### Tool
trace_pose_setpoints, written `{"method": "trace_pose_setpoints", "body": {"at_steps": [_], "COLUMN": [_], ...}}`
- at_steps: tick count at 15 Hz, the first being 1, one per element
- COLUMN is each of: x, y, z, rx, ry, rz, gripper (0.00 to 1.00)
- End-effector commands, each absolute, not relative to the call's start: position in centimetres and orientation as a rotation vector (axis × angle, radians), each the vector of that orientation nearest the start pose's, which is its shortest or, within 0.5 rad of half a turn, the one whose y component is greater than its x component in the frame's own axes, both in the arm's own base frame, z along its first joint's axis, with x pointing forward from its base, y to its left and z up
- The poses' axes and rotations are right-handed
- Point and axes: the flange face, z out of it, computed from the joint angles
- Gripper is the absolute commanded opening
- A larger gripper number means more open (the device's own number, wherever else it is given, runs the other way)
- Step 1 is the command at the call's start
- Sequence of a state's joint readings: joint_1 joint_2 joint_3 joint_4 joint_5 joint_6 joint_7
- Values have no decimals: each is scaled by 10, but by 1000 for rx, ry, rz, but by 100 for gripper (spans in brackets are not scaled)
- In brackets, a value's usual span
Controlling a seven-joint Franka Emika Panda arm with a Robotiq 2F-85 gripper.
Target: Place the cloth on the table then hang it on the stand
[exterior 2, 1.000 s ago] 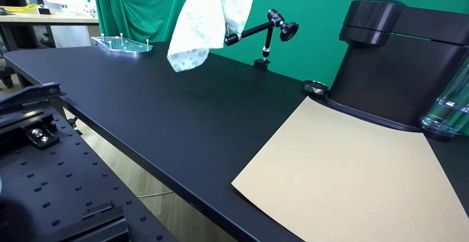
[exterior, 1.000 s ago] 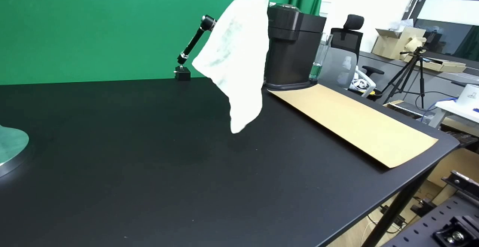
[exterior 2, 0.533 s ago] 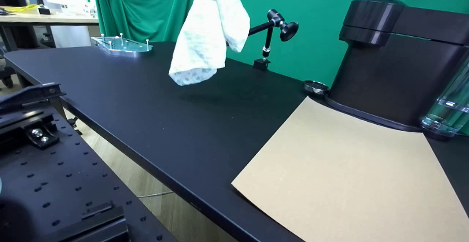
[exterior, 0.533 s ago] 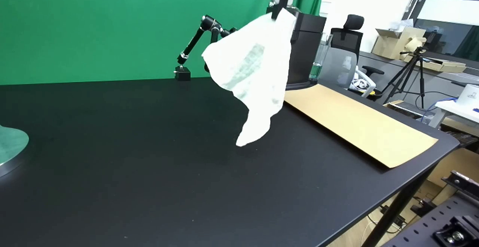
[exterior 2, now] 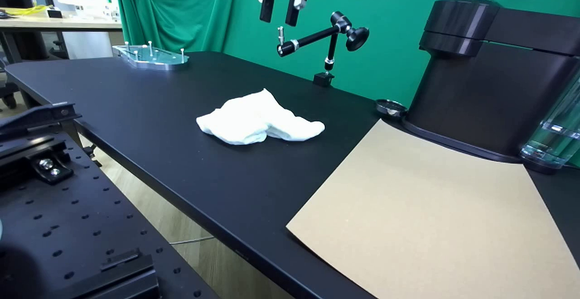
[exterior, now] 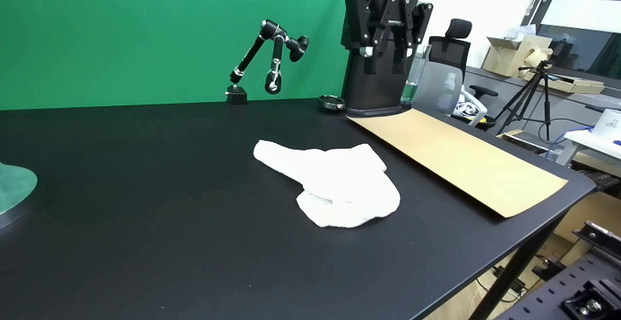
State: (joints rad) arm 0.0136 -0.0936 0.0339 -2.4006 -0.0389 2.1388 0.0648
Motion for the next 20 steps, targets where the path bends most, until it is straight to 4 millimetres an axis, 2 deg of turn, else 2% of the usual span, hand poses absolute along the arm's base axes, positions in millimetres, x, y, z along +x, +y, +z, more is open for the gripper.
{"method": "trace_pose_setpoints", "body": {"at_steps": [1,3,4,6,13,17,20], "x": [454,448,459,456,455,447,432], "y": [16,17,17,18,19,42,66], "z": [338,337,334,331,332,328,310], "rx": [-3258,-3315,-3271,-3295,-3304,-3333,-3309], "ry": [-120,-236,-163,-210,-230,-371,-437], "rz": [259,248,276,281,278,24,-146], "gripper": [88,98,83,97,99,100,100]}}
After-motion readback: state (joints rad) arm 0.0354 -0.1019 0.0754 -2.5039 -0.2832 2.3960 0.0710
